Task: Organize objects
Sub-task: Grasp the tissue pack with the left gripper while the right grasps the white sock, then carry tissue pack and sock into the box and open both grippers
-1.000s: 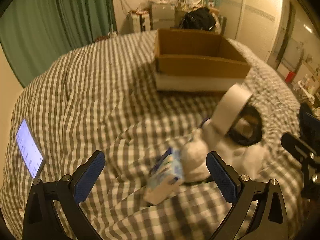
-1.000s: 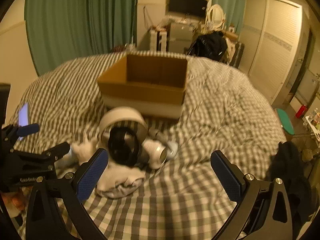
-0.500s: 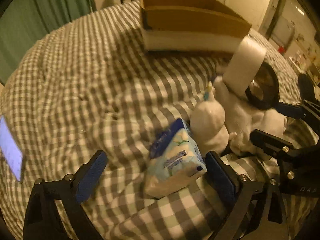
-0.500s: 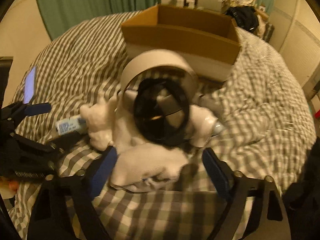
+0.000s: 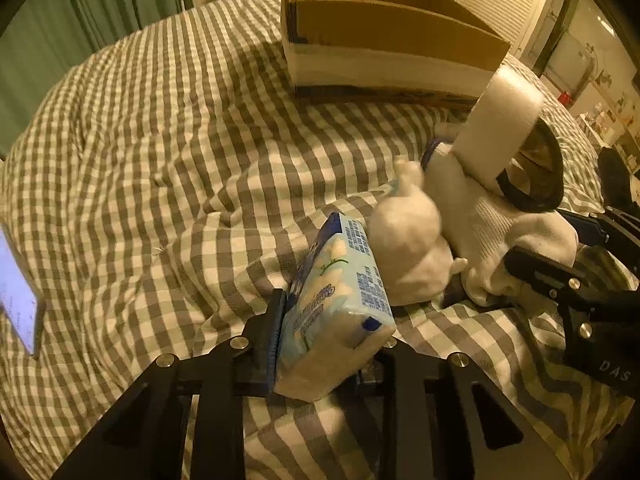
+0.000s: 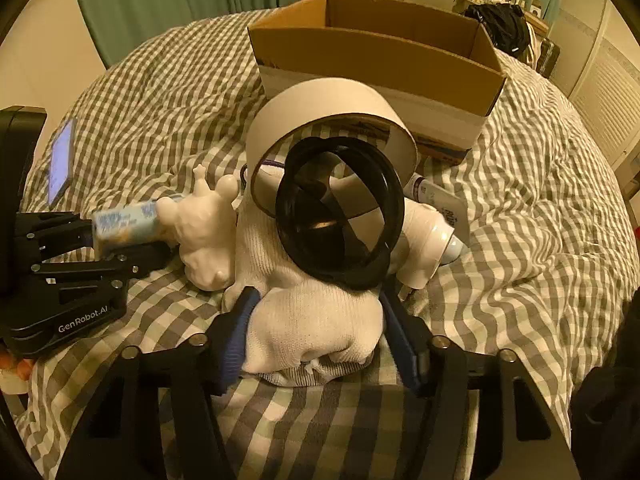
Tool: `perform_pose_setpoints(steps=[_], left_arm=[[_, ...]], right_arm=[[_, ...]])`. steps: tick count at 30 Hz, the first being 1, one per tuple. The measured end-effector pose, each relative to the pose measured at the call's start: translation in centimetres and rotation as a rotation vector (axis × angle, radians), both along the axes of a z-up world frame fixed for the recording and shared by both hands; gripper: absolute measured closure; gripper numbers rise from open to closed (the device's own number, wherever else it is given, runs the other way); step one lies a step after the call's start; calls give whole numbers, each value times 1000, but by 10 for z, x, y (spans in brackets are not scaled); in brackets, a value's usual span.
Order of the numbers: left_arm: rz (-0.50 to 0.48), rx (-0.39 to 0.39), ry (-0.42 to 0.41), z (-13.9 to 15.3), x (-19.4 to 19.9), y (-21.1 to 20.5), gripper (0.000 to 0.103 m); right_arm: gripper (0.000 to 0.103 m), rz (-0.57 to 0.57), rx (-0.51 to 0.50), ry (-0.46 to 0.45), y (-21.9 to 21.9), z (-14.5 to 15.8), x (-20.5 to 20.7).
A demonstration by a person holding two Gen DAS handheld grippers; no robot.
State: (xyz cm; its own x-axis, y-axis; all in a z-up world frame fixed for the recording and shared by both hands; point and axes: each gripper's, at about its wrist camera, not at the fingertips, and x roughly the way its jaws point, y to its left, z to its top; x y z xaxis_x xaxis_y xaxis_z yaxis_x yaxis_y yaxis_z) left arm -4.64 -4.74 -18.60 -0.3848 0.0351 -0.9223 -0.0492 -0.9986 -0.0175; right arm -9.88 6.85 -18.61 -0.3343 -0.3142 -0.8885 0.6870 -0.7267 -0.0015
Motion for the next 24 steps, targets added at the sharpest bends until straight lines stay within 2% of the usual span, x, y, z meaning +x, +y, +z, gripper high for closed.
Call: perform_pose_setpoints(steps=[5, 11, 24], left_arm=[[-8, -14, 46, 19, 12, 4, 78], [4, -29, 117, 47, 28, 10, 78], [12, -21, 254, 103, 45, 18, 79]], right_arm=[[51, -4, -11, 43, 5, 14, 8], [53, 3, -53, 100, 15, 39, 19], [54, 11, -185, 238, 38, 114, 50]])
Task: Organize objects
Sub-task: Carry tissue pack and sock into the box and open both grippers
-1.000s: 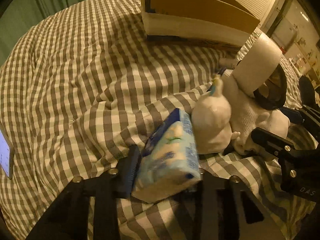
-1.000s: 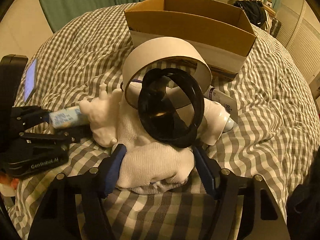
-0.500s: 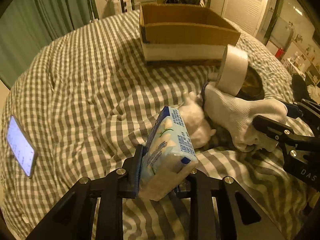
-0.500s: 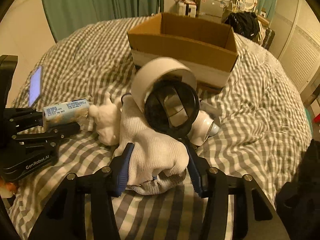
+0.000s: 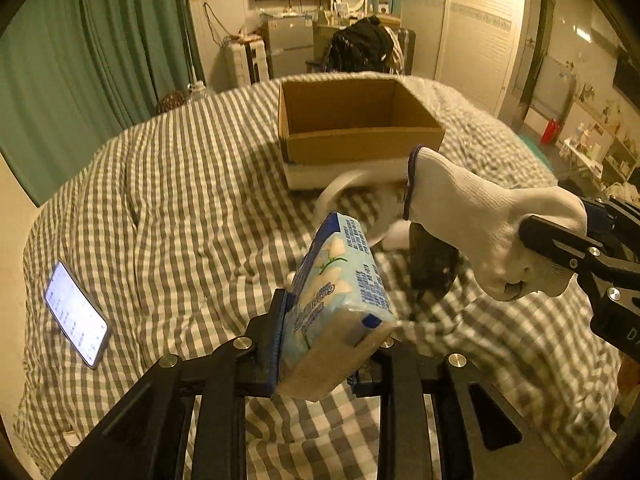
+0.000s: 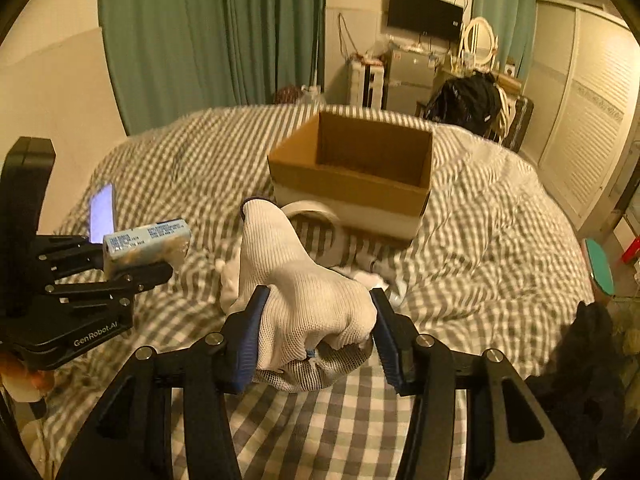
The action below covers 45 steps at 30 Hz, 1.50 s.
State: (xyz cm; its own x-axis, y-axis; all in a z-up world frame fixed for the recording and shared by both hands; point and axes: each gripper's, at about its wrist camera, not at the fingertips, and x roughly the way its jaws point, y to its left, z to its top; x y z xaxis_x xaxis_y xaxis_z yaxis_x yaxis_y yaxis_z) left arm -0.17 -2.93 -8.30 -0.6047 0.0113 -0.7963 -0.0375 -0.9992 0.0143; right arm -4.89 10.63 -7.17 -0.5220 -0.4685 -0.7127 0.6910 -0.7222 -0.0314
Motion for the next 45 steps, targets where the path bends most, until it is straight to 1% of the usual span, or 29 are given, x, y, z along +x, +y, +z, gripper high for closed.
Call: perform_pose_setpoints(steps=[5, 10, 13, 18, 23, 29, 35, 37, 39, 42, 45], left_arm=[[0, -6, 37, 19, -13, 2, 79], [-2, -3, 73, 40, -40, 2, 79], [-6, -8, 93, 52, -62, 1, 79], [-6, 4, 112, 67, -113, -5, 79], [-7, -11, 111, 65, -166, -10, 79], [-6, -21, 69, 38, -235, -14, 79], [-21, -22, 18, 2, -279, -12, 79], [-32, -23, 0, -9, -288, -10, 79], [-43, -32, -15, -20, -294, -5, 79], [-65, -43, -31, -32, -299, 2, 79], [-74, -45, -42, -41, -299, 9, 78]], right_arm=[[54, 11, -44, 34, 3, 23, -1], [54, 19, -56, 80, -7, 48, -17], [54, 19, -59, 108, -16, 63, -33], [54, 16, -72, 124, -35, 79, -69], [54, 3, -80, 118, -62, 84, -117], [54, -17, -71, 88, -94, 72, -183], [54, -33, -49, 56, -121, 46, -244], [54, -43, -40, 37, -127, 32, -263], [54, -51, -33, 15, -129, 18, -273], [54, -64, -28, -15, -127, -1, -284], [52, -78, -26, -37, -124, -14, -289]])
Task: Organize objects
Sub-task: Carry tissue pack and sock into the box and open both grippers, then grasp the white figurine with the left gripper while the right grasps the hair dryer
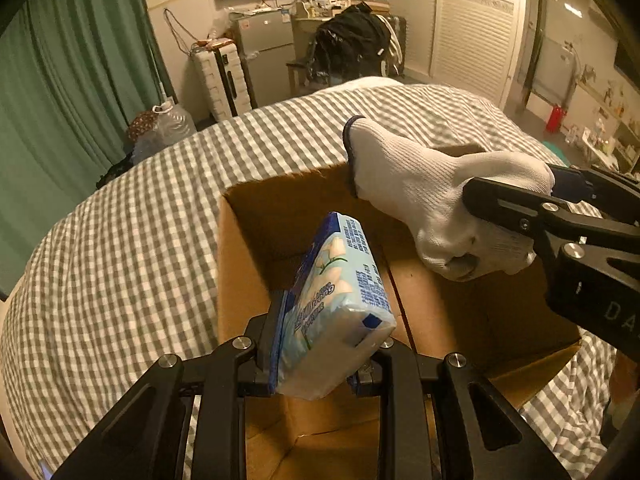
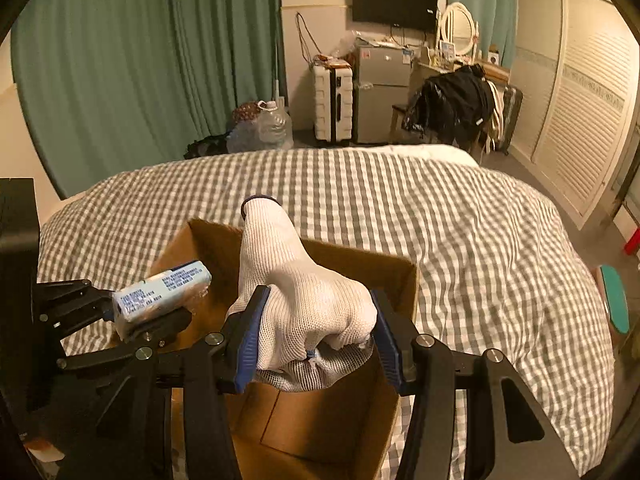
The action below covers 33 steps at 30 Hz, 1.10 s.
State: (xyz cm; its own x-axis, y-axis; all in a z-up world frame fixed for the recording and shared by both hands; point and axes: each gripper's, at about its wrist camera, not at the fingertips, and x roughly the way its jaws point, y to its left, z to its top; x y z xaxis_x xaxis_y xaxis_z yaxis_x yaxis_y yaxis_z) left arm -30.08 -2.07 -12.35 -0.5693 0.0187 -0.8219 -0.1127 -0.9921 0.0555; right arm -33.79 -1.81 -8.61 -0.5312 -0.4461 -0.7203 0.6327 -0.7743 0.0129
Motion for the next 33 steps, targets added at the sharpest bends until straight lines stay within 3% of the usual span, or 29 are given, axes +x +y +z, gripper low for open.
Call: perform_pose_setpoints(steps=[3, 6, 7, 14, 22, 28, 33], left_arm=[[-4, 10, -8, 0, 3, 5, 70], [15, -11, -4, 8, 8, 4, 21], [25, -21, 13, 14, 12, 4, 15], [57, -15, 88, 72, 51, -4, 15], [116, -3, 179, 131, 120, -16, 8], [160, -5, 169, 114, 169, -20, 7], [177, -11, 108, 69, 201, -21, 7]], right_arm=[[44, -15, -41, -47, 8, -5, -4], [31, -25, -81, -44, 17, 5, -4], [28, -30, -88, -33, 20, 11, -1], [24, -43, -112, 40, 40, 71, 25], [23, -39, -153, 138, 77, 144, 101], [23, -28, -136, 137, 103, 144, 158], [23, -36, -96, 61, 113, 98, 189]])
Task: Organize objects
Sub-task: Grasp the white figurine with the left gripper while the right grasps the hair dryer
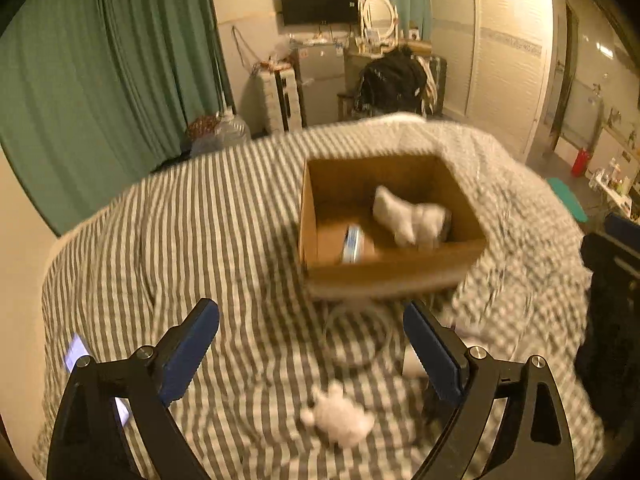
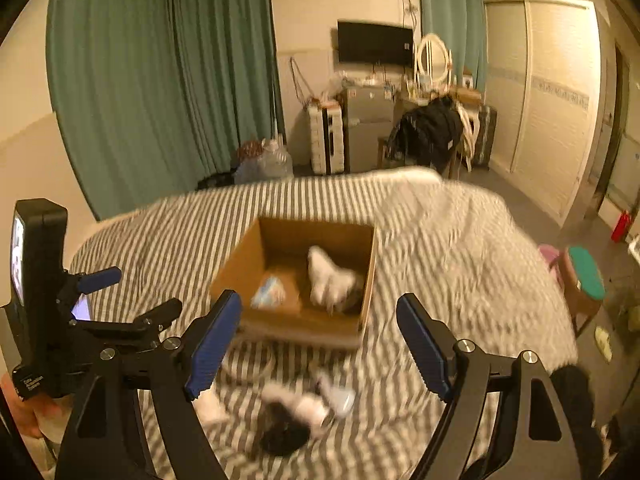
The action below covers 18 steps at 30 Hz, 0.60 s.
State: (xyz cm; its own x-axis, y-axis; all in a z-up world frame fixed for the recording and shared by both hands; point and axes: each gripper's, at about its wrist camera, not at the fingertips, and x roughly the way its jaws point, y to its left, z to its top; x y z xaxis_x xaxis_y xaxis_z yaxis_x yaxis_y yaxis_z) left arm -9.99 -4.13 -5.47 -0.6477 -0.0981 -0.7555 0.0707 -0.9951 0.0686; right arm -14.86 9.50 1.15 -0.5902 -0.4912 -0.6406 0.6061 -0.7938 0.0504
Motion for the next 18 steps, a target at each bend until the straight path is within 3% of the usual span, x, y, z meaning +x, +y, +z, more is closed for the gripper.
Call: perform_pose_setpoints(steps=[9, 13, 18], left_arm=[[18, 3, -158, -95, 31, -2, 7], [9, 71, -216, -118, 32, -5, 7], [-20, 88, -296, -141, 28, 1, 7]], right_arm=[[23, 8, 145, -142, -3, -101, 27], [23, 5, 192, -206, -9, -134, 27], [23, 10, 237, -277, -18, -165, 23]])
